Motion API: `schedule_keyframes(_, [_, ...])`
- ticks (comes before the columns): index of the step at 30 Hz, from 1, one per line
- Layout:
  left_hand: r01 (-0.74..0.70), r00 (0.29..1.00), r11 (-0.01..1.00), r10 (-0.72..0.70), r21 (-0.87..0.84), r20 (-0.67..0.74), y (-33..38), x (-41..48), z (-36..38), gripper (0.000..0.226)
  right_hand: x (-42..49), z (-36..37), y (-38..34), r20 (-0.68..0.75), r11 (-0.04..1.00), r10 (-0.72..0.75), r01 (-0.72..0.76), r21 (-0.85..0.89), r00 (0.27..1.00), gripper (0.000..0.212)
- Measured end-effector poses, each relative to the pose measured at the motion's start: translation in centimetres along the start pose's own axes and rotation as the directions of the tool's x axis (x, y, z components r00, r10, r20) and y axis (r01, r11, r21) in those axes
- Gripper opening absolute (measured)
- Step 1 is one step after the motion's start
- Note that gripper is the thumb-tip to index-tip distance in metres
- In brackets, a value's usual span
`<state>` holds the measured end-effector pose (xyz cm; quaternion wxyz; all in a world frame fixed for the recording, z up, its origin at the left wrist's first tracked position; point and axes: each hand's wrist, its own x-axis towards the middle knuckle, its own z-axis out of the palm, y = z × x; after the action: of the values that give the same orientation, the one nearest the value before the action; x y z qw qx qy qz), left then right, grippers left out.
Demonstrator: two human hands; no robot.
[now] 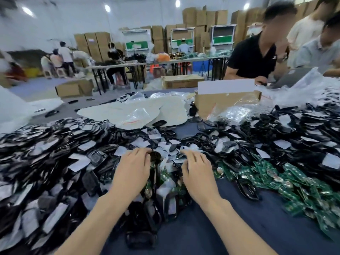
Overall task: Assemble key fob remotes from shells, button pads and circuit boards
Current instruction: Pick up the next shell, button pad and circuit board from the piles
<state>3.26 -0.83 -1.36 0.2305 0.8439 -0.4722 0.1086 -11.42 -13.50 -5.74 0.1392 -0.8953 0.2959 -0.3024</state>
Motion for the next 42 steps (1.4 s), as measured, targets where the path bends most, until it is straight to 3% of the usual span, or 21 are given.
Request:
schedule_keyframes(3, [0.08, 0.997, 0.996, -0.081, 0.032, 0.013, -2.3, 2.9, -0.7, 0.033, 1.4, 0.8, 0.0, -0.008, 0.999, -0.043, 0.043, -0.007, 0.999, 0.037])
schedule_keyframes(9, [0.178, 0.965, 0.979, -0.194, 0.102, 0.176, -4.8, 8.0, -1.3, 0.033, 3.1, 1.5, 0.3, -0.025, 0.997, -0.061, 0.062, 0.043, 0.998, 0.036])
schedule_keyframes(12, [0.128, 0.945, 0.99, -0.138, 0.054, 0.297, -4.3, 9.2, -1.4, 0.029, 3.4, 1.6, 0.5, -0.044, 0.993, -0.05, 0.054, 0.108, 0.998, 0.034])
schedule_keyframes(18, [0.012, 0.828, 1.0, -0.019, 0.017, 0.56, -3.1, 8.6, -1.6, 0.027, 3.6, 1.8, 1.1, -0.086, 0.973, -0.016, 0.035, 0.226, 0.996, 0.034])
schedule_keyframes(21, [0.015, 0.836, 0.999, -0.03, 0.031, 0.548, -2.9, 7.8, -1.1, 0.021, 3.7, 1.9, 1.1, -0.105, 0.963, 0.003, 0.025, 0.268, 0.994, 0.036])
schedule_keyframes(25, [0.024, 0.925, 1.0, -0.026, 0.011, 0.379, -2.3, 7.2, -0.9, 0.007, 3.8, 1.7, 1.3, -0.132, 0.911, 0.096, -0.033, 0.411, 0.987, 0.032])
schedule_keyframes(29, [0.138, 0.982, 0.911, -0.076, -0.388, 0.17, -0.1, 6.9, -1.3, 0.004, 3.7, 0.8, 0.8, -0.066, 0.73, 0.204, -0.107, 0.675, 0.977, 0.027])
schedule_keyframes(31, [0.129, 0.984, 0.813, -0.032, -0.567, 0.178, 2.0, 6.4, -1.1, 0.003, 3.7, 0.3, 0.1, 0.026, 0.57, 0.194, -0.134, 0.811, 0.981, 0.031])
schedule_keyframes(33, [0.107, 0.977, 0.761, 0.038, -0.639, 0.209, 4.1, 5.7, -0.4, 0.003, 3.8, -0.2, -0.6, 0.058, 0.459, 0.166, -0.13, 0.879, 0.984, 0.03])
schedule_keyframes(35, [0.074, 0.972, 0.771, 0.087, -0.632, 0.22, 5.3, 5.2, 0.4, 0.006, 3.9, -0.6, -1.0, 0.034, 0.393, 0.183, -0.105, 0.913, 0.982, 0.027])
schedule_keyframes(38, [0.01, 0.96, 0.877, 0.126, -0.48, 0.251, 4.5, 4.8, 0.0, 0.004, 4.1, -0.9, -0.7, 0.06, 0.301, 0.286, -0.149, 0.942, 0.956, 0.027])
schedule_keyframes(42, [-0.15, 0.81, 0.98, 0.196, -0.127, 0.553, 2.3, 3.4, -0.9, 0.019, 4.7, -1.4, 0.2, 0.203, 0.039, 0.445, -0.245, 0.969, 0.872, 0.028])
